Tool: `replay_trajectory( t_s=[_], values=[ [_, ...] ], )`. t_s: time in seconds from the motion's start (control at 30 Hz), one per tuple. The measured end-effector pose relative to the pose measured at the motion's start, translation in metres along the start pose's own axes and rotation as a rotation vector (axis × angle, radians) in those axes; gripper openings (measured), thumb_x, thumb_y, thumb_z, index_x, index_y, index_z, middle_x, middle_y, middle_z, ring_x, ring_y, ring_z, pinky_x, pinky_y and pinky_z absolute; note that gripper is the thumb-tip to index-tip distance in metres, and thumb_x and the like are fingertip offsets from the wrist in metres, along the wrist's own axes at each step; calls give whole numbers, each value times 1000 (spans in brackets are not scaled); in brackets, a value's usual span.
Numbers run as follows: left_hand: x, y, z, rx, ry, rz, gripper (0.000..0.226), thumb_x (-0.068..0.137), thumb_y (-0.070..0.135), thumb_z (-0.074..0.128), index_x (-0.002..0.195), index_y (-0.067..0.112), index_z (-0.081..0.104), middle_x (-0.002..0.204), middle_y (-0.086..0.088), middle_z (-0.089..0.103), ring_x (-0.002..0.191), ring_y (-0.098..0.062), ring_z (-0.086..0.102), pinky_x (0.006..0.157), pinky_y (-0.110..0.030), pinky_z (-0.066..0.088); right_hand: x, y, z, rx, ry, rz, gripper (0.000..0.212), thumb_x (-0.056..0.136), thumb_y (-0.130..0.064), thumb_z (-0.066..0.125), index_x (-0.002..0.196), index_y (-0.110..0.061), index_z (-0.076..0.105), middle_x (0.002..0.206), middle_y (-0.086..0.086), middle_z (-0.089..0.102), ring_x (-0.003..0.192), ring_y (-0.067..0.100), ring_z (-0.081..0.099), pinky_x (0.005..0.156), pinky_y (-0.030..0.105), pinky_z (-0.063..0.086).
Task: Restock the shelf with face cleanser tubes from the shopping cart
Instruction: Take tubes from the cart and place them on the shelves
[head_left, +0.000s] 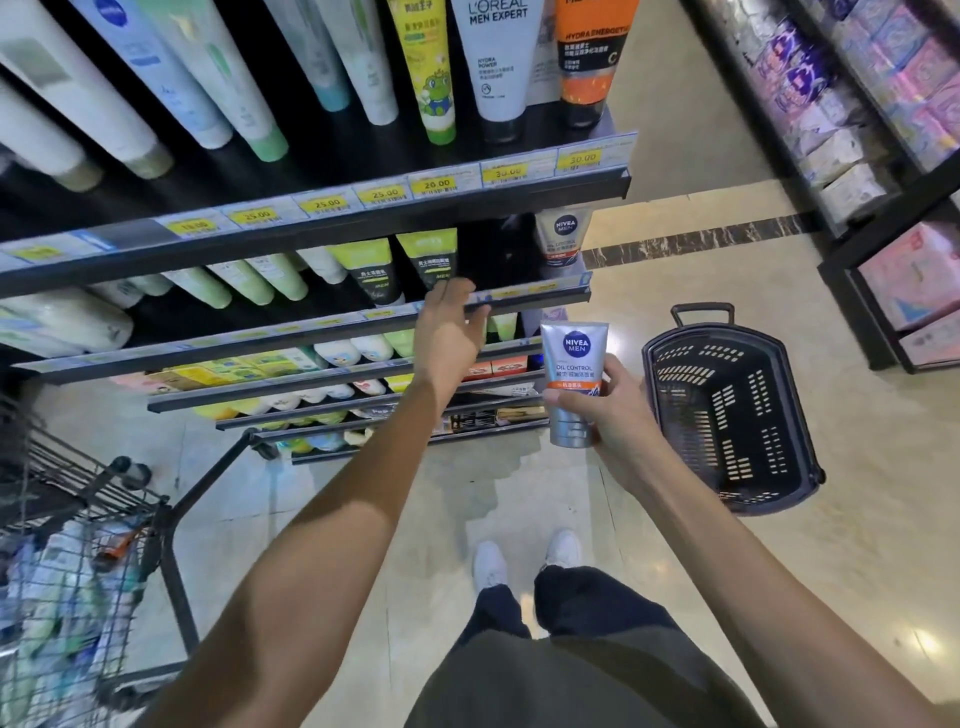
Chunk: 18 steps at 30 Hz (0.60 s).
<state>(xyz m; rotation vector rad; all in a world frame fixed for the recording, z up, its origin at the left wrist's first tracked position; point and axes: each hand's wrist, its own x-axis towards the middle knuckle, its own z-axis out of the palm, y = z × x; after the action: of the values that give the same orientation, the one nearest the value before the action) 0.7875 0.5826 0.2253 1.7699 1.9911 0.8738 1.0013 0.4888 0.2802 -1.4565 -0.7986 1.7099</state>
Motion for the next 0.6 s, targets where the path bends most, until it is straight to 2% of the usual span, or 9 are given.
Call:
replay_trajectory(
  t_s=[0.07, 0.13, 0.27, 0.4, 0.5, 0.6],
  values=[
    [-12, -28, -20, 18, 46, -1, 23, 97, 23, 67, 115, 10, 65, 111, -7, 64, 105, -26, 63, 91, -45, 55, 6, -3, 17, -63, 31, -41, 52, 76, -2, 86, 115, -24, 61, 97, -1, 73, 80, 10, 70, 67, 24, 59],
    [-19, -52, -40, 100, 95, -42, 23, 96, 22, 68, 114, 7, 64, 109, -9, 64, 105, -29, 61, 92, -45, 53, 16, -5, 35, -120, 46, -95, 54, 75, -3, 88, 118, -19, 60, 96, 0, 73, 77, 11, 68, 64, 22, 54],
    [-23, -94, -68, 231, 187, -48, 30, 95, 24, 69, 116, 4, 59, 113, -13, 59, 110, -33, 55, 95, -46, 48, 47, -9, 65, -239, 110, -221, 53, 75, -6, 88, 118, -16, 57, 104, 3, 71, 87, 14, 68, 75, 31, 55],
    [-13, -123, -78, 299, 173, -66, 48, 95, 31, 70, 128, 1, 54, 124, -17, 56, 122, -36, 50, 106, -48, 43, 83, -14, 89, -301, 192, -346, 62, 71, -24, 90, 123, -27, 55, 111, -8, 71, 103, 15, 70, 95, 46, 58],
    [-3, -139, -75, 344, 114, -16, 56, 94, 34, 71, 133, -2, 54, 126, -21, 58, 125, -39, 50, 112, -51, 40, 107, -17, 100, -301, 238, -427, 68, 73, -24, 89, 131, -25, 54, 111, -10, 72, 104, 13, 70, 96, 43, 59],
    [6, -156, -67, 455, 67, 17, 52, 94, 43, 68, 125, 2, 62, 117, -18, 63, 114, -39, 55, 107, -53, 41, 126, -19, 106, -269, 288, -462, 72, 75, -22, 91, 136, -18, 52, 113, -8, 72, 107, 13, 69, 96, 41, 59]
  ],
)
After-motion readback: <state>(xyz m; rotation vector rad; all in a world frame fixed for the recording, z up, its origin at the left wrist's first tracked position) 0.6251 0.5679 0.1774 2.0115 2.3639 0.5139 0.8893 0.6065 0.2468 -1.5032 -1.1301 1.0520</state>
